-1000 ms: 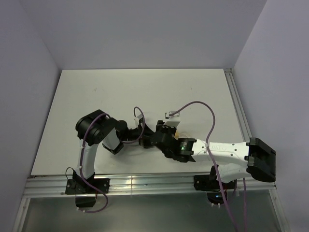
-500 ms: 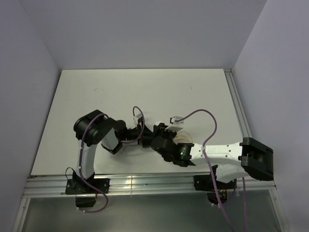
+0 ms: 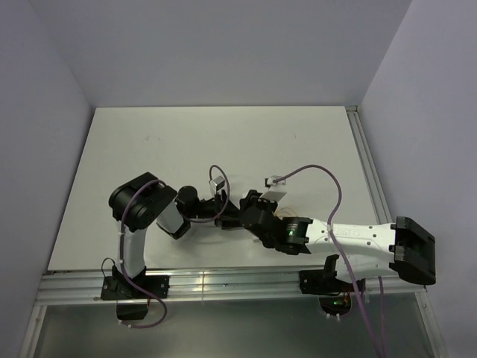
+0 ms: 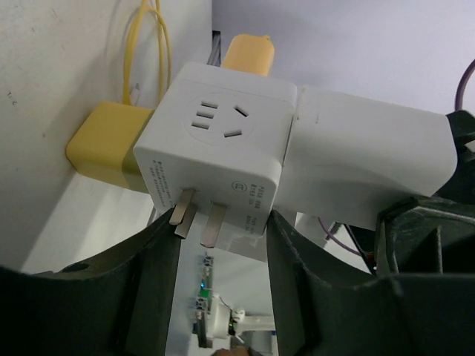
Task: Insert the plug
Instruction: Press the plug into the socket.
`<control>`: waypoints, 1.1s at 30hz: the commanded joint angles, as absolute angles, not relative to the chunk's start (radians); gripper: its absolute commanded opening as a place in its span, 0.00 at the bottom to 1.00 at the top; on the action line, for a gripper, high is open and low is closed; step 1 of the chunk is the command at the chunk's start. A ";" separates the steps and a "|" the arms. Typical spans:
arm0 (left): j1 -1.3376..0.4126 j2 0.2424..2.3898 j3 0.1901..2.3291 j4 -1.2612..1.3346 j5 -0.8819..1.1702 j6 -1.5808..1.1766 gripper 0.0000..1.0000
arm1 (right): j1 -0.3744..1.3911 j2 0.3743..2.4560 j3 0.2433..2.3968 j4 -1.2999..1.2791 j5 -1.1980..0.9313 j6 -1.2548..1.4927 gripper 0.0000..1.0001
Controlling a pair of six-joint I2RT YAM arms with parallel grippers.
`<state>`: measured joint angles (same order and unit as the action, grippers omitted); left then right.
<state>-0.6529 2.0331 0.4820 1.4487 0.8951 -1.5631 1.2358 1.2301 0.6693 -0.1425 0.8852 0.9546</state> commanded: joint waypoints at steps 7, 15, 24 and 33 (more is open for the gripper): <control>-0.663 1.780 0.460 1.212 0.649 -1.240 0.57 | 1.169 1.227 0.578 -0.428 0.370 0.989 0.00; -0.657 1.677 0.399 1.186 0.580 -1.195 0.90 | 1.102 1.241 0.649 -0.480 0.354 0.913 0.00; -0.657 1.110 0.321 0.746 0.191 -0.951 1.00 | 1.003 1.296 0.799 -0.581 0.319 0.807 0.00; -0.657 0.710 0.344 0.295 0.046 -0.845 1.00 | 0.882 1.515 1.054 -0.612 0.285 0.644 0.00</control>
